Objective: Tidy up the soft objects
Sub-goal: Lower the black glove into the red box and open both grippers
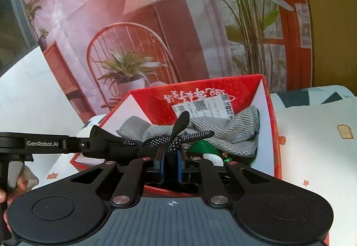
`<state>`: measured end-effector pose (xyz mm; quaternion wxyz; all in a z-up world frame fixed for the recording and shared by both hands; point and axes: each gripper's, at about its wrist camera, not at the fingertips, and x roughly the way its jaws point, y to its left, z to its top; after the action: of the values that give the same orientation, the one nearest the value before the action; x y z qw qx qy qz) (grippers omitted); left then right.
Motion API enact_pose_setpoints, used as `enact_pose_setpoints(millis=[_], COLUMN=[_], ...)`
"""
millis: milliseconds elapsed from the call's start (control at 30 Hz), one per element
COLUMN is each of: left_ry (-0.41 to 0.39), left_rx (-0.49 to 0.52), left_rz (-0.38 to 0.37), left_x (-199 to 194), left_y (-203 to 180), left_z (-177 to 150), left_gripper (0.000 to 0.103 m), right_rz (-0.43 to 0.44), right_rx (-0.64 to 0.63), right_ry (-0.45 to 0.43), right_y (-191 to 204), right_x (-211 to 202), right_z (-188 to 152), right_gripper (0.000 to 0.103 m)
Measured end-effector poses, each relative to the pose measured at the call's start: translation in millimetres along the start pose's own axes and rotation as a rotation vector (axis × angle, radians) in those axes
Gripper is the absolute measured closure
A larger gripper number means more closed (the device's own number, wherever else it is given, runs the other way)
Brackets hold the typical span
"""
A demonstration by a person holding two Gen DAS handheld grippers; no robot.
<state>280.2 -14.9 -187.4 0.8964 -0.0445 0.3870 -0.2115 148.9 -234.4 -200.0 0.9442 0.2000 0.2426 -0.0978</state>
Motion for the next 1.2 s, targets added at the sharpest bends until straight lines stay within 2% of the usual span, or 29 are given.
enact_pose_setpoints(millis=[100, 400, 467, 533, 600, 667, 733, 800, 900, 1067, 1200], left_ry=[-0.001, -0.020, -0.025, -0.037, -0.065, -0.090, -0.114, -0.150, -0.187, -0.241, -0.249], left_rx=[0.023, 0.090, 0.119, 0.154, 0.166, 0.165, 0.153, 0.142, 0.126, 0.096, 0.069], left_rz=[0.037, 0.116, 0.099, 0.084, 0.072, 0.063, 0.063, 0.062, 0.067, 0.092, 0.123], left_x=[5, 23, 21, 16, 8, 0, -9, -19, -36, -66, -75], left_y=[-1, -12, -13, -16, -16, -15, -13, -11, -6, 5, 15], left_z=[1, 11, 12, 11, 8, 5, 2, -4, -16, -46, -69], left_gripper=[0.084, 0.084, 0.077, 0.052, 0.039, 0.034, 0.023, 0.015, 0.013, 0.013, 0.013], right_rz=[-0.017, -0.053, -0.059, -0.064, -0.068, -0.076, -0.082, -0.088, -0.102, -0.119, -0.127], right_rx=[-0.004, -0.036, -0.057, -0.068, -0.074, -0.076, -0.076, -0.078, -0.096, -0.143, -0.153], right_ry=[-0.016, -0.065, -0.076, -0.094, -0.111, -0.121, -0.134, -0.152, -0.184, -0.201, -0.186], right_y=[-4, -5, -4, -3, -4, -5, -6, -6, -7, -11, -17], right_x=[-6, -23, -28, -34, -40, -44, -48, -52, -59, -67, -67], right_z=[-1, -7, -9, -11, -14, -18, -21, -26, -37, -57, -76], right_gripper=[0.082, 0.082, 0.082, 0.082, 0.082, 0.082, 0.079, 0.070, 0.059, 0.058, 0.058])
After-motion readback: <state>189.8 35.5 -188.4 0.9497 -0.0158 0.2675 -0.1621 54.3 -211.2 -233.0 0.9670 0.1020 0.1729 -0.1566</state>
